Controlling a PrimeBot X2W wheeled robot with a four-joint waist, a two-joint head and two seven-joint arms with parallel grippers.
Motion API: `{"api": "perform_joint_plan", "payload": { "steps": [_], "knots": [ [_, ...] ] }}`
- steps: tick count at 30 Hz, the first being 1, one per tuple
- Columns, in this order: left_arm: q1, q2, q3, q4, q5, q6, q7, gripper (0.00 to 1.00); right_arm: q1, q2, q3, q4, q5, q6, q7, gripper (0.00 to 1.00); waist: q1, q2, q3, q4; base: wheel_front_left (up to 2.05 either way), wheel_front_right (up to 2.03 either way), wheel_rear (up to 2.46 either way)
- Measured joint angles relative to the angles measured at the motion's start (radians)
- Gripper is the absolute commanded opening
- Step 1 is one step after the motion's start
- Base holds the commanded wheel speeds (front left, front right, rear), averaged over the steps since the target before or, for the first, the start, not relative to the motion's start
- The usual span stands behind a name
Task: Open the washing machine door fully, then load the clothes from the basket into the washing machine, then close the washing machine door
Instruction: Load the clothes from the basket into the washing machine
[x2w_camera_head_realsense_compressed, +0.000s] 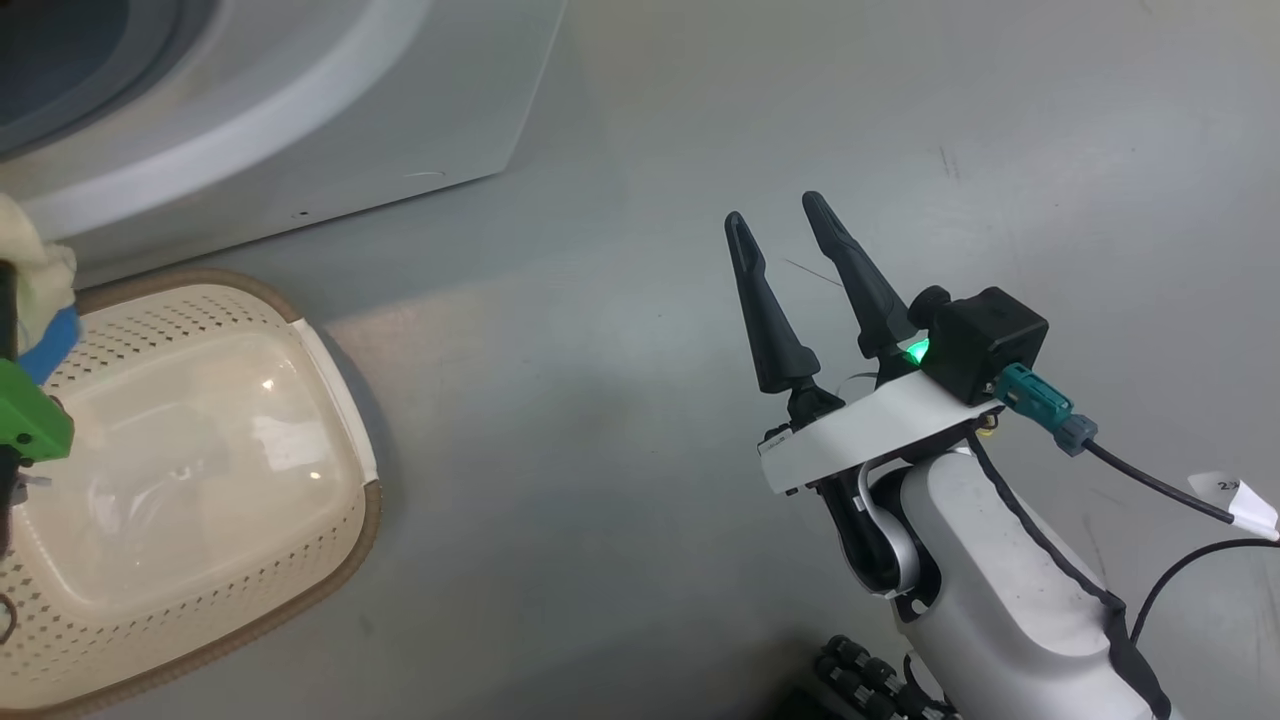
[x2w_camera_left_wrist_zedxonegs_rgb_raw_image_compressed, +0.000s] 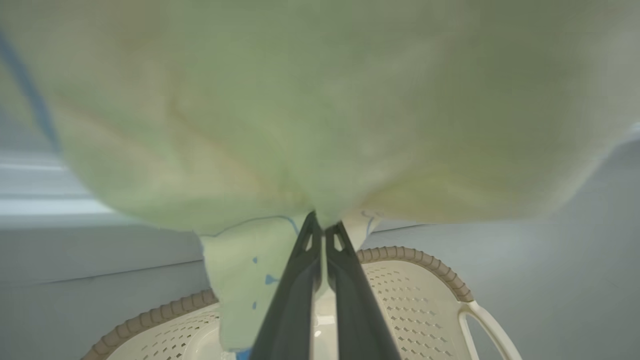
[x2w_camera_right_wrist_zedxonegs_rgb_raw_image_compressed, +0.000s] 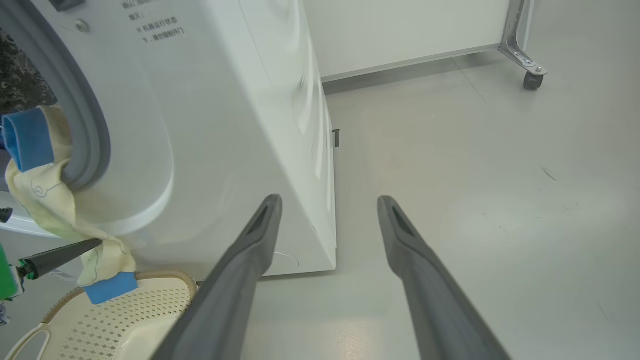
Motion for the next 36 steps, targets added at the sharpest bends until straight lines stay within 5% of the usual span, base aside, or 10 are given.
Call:
{"api": "perform_joint_plan", "payload": {
  "steps": [16, 28, 36],
  "knots": [
    [0.069, 0.026, -0.037, -0.149, -0.07, 0.0, -0.221, 0.0, 0.002, 0.0, -0.034, 0.014, 0.0, 0.0, 0.0, 1.0, 0.0, 0.0, -0.056, 0.05, 0.0, 0.0, 0.0],
    [0.037, 0.095, -0.042, -0.335, -0.08, 0.0, -0.226, 0.0, 0.006, -0.001, -0.034, 0.028, 0.0, 0.011, 0.0, 1.0, 0.0, 0.0, -0.089, 0.073, 0.0, 0.0, 0.0],
    [-0.061, 0.143, -0.065, -0.327, -0.084, 0.0, -0.143, 0.0, 0.007, -0.001, -0.008, 0.024, 0.012, 0.02, 0.0, 1.0, 0.0, 0.0, -0.084, 0.04, 0.0, 0.0, 0.0]
  ]
}}
